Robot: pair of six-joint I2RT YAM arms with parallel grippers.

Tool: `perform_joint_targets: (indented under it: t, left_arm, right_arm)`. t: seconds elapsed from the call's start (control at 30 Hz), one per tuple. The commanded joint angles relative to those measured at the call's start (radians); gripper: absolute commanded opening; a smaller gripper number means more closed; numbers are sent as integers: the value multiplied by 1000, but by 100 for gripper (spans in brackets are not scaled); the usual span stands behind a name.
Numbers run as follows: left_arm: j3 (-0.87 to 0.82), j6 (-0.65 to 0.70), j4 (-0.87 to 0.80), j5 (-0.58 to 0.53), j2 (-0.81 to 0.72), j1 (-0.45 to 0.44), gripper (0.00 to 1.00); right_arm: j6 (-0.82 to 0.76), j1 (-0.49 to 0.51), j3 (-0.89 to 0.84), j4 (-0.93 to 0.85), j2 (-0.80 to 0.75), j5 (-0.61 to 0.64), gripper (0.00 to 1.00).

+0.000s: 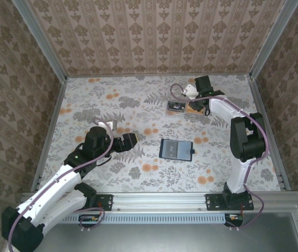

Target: Take the credit cards out of the card holder

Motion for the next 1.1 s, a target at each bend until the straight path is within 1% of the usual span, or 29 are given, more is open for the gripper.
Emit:
perform_joint_targets:
  t: [0.0,0.13,0.23,0.3,0.43,0.5,0.63,0.87,0.97,1.07]
  left_arm:
    - [-7,-7,0,11,-4,7,100]
    - [-9,-6,-5,11,-5,8,100]
    - [-9,-6,-7,12,-8,7,100]
    - [-9,-4,-8,10,-9,7,100]
    - [-10,-2,-5,9,-6,8,100]
    - [-9,2,1,17,2,7,100]
    - [-5,1,0,23,29,7,100]
    - [17,-4,18,62,112,6,99]
    - [26,-21,51,89,165,-1,95]
    - [37,-39,85,87,228,-31,89]
  right_arm:
    - [10,-1,-4,-36,33,19,27]
    - [38,-4,-6,-6,-3,25,30]
    - [88,-10,-1,24,-48,39,32]
    - [132,-11,-5,52,-93,43,33]
    - [267,-11,-34,91,-187,47,33]
    - [378,-11,-84,122,-256,47,33]
    - [573,-7,-207,157,-397,-7,32]
    - [932,40,-444,63,-685,-79,31]
    - [1075,65,-567,42,-815,-121,27]
    - [1148,122,-688,44,-930,-125,26]
